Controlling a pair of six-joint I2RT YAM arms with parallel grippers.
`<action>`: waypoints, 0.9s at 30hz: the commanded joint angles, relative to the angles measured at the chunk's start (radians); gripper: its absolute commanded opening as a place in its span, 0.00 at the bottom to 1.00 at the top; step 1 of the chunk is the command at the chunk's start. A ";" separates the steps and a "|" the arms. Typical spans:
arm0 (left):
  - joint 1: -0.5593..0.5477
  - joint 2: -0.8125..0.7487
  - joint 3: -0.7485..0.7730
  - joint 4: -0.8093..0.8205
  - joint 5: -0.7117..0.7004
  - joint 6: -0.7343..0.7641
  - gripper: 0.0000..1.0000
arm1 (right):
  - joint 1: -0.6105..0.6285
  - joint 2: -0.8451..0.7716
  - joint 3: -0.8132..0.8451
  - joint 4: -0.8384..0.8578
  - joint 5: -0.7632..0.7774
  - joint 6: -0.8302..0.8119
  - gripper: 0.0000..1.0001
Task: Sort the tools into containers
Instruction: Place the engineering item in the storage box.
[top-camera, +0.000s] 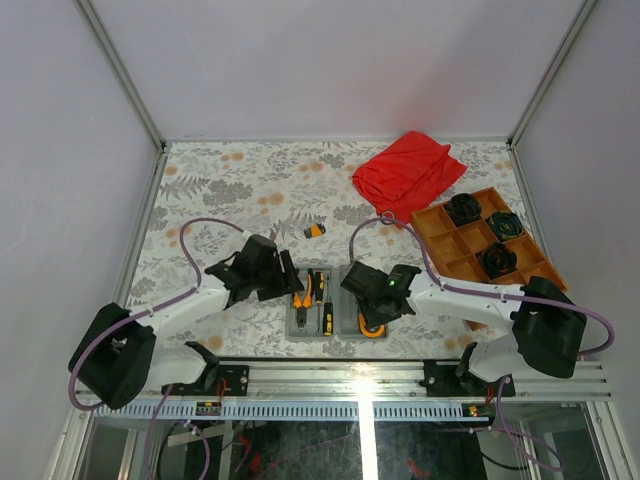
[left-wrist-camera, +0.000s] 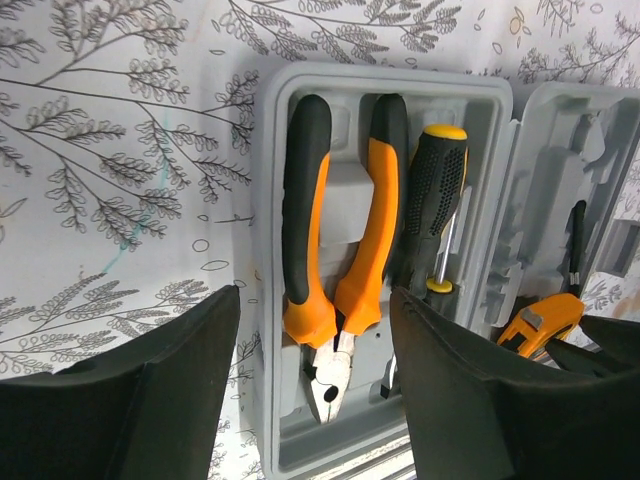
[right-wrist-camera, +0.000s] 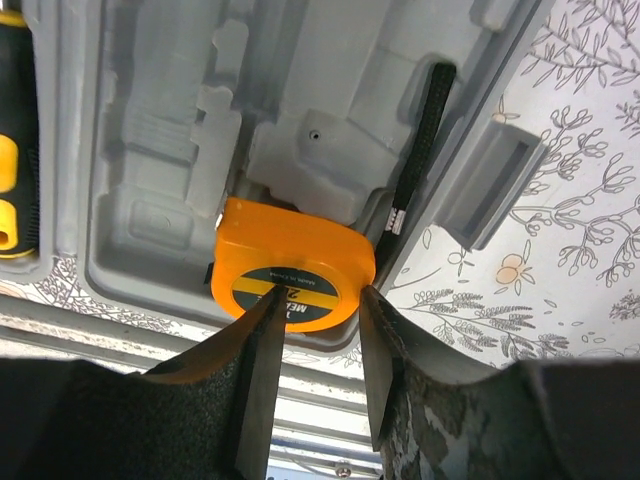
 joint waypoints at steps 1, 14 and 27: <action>-0.032 0.028 -0.011 0.068 -0.018 0.001 0.60 | 0.008 0.052 -0.003 -0.005 -0.049 0.014 0.43; -0.076 0.054 -0.023 0.078 -0.046 -0.002 0.59 | 0.008 -0.005 0.035 -0.008 -0.026 0.003 0.46; -0.079 0.061 -0.016 0.075 -0.057 -0.008 0.58 | 0.003 -0.100 0.057 0.031 0.036 -0.007 0.44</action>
